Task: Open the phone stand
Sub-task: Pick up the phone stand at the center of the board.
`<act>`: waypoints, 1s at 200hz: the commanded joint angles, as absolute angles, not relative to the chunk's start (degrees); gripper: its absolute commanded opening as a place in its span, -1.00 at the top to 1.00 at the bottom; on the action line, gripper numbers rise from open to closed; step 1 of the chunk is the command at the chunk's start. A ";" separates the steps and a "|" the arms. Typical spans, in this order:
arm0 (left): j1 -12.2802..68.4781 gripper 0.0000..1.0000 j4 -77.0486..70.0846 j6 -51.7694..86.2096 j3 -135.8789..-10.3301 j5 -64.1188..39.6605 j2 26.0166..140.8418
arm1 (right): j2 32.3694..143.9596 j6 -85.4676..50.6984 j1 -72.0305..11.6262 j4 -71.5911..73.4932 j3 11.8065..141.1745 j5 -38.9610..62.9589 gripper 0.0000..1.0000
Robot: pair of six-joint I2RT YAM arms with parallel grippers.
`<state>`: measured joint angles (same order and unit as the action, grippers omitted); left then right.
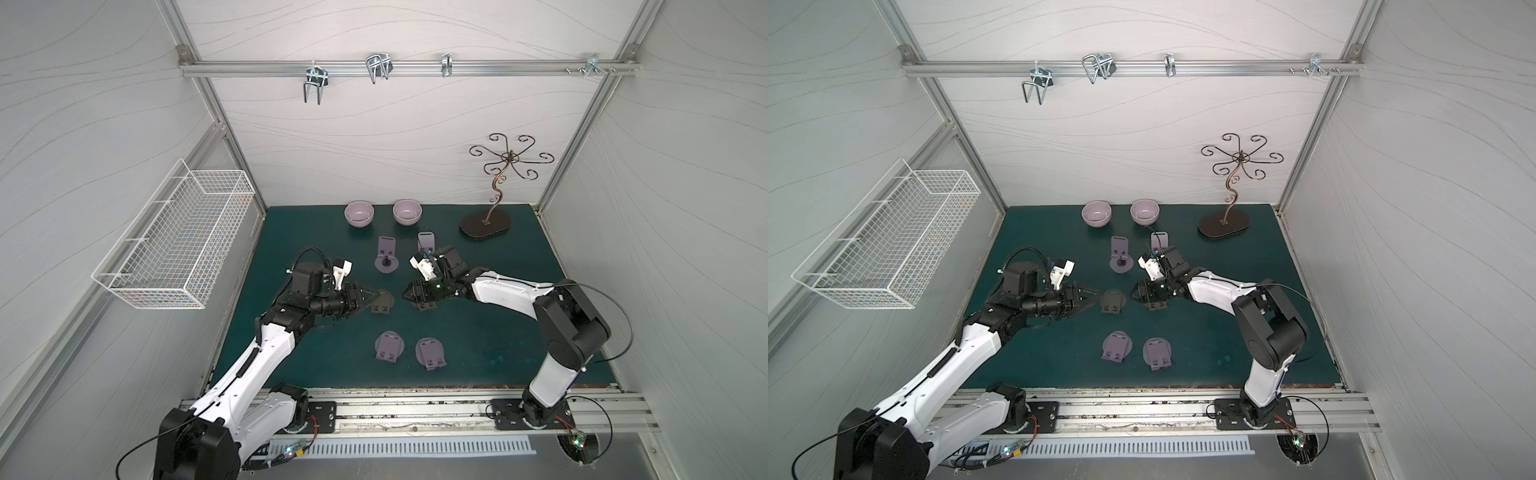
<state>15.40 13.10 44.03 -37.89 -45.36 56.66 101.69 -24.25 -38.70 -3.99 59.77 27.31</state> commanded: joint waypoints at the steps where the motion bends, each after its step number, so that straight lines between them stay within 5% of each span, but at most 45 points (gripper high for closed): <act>1: 15.56 -0.15 11.78 42.87 -36.88 -44.52 54.75 | 105.92 -28.48 -41.18 -1.10 62.61 27.79 -0.07; 200: 15.60 -0.14 10.02 45.28 -32.52 -43.22 50.88 | 122.21 -29.56 -43.60 0.53 74.55 27.24 -0.05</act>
<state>15.40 12.99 45.19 -31.99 -43.24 51.46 119.24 -29.54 -43.57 0.86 73.54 26.83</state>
